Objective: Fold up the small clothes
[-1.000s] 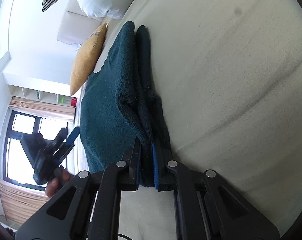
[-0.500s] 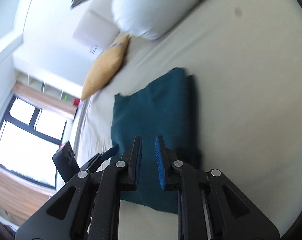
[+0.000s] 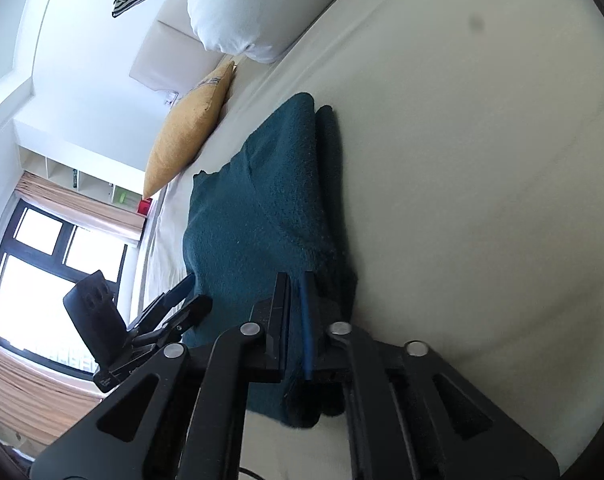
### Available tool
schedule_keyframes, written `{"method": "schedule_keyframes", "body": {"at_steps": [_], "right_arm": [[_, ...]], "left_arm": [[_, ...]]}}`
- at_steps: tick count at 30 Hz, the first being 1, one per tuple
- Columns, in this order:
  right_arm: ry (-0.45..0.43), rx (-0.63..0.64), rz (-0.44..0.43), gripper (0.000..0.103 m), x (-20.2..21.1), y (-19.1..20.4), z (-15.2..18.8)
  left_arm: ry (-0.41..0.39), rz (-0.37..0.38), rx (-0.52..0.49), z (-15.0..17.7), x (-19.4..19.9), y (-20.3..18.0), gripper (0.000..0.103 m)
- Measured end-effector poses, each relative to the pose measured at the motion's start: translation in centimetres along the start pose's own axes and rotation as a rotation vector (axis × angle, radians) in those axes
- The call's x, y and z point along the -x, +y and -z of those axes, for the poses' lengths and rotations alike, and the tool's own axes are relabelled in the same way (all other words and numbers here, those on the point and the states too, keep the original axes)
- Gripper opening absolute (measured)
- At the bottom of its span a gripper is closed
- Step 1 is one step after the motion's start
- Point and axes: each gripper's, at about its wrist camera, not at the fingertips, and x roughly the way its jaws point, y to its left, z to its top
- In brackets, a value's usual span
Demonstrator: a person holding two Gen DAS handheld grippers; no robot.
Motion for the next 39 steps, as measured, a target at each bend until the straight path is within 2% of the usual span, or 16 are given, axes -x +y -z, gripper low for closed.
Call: {"method": "schedule_keyframes", "body": {"at_steps": [3, 5, 7, 8, 12, 15, 16, 18, 20, 23, 25, 28, 31, 34, 37, 39], "right_arm": [[0.019, 0.038, -0.073, 0.01, 0.9, 2.7, 0.7], [0.069, 0.064, -0.092, 0.01, -0.2, 4.1, 1.4], [0.156, 0.081, -0.069, 0.01, -2.3, 4.1, 2.6], [0.205, 0.084, -0.019, 0.01, -3.7, 3.4, 3.4], [0.195, 0.013, -0.077, 0.008, -3.0, 1.2, 4.3], [0.194, 0.062, -0.01, 0.008, -0.9, 1.8, 4.3], [0.185, 0.069, -0.003, 0.01, -0.3, 2.0, 4.1], [0.134, 0.095, -0.011, 0.013, 1.4, 2.9, 3.0], [0.083, 0.102, -0.038, 0.013, 2.2, 3.9, 1.1], [0.062, 0.14, -0.094, 0.013, 0.4, 6.1, -2.3], [0.087, 0.119, -0.133, 0.014, -1.9, 6.7, -4.2], [0.136, 0.11, -0.084, 0.015, -7.2, 7.2, -6.7], [0.179, 0.076, -0.02, 0.012, -10.8, 6.2, -8.3], [0.114, 0.001, -0.057, 0.007, -11.4, 4.5, -9.8], [0.03, -0.063, -0.047, 0.006, -9.3, 2.4, -10.5], [0.01, -0.08, -0.042, 0.005, -8.8, 1.9, -10.7]], "left_arm": [[-0.002, 0.025, 0.031, -0.1, 0.2, 0.4, 0.078], [-0.004, 0.056, 0.069, -0.2, 0.3, 1.0, 0.078], [-0.002, 0.067, 0.089, -0.3, 0.4, 1.2, 0.078], [0.0, 0.068, 0.09, -0.3, 0.4, 1.2, 0.078], [-0.009, 0.083, 0.107, -0.5, 1.2, 1.4, 0.077], [-0.038, 0.099, 0.158, -1.3, 2.7, 2.2, 0.065], [-0.062, 0.107, 0.169, -1.6, 3.2, 2.4, 0.065], [-0.12, 0.108, 0.178, -2.8, 4.4, 2.9, 0.064], [-0.134, 0.113, 0.179, -3.9, 4.5, 3.2, 0.064], [-0.092, 0.059, 0.144, -5.8, 2.6, 3.3, 0.064], [-0.05, 0.049, 0.167, -6.2, 1.2, 4.2, 0.063], [0.033, 0.051, 0.194, -5.9, -1.8, 5.0, 0.062], [0.029, 0.029, 0.176, -5.6, -2.7, 4.8, 0.062], [0.036, 0.029, 0.173, -5.8, -3.4, 5.0, 0.063], [0.038, 0.026, 0.176, -5.9, -4.3, 5.1, 0.064], [0.035, 0.016, 0.16, -5.8, -4.6, 4.8, 0.064]]}}
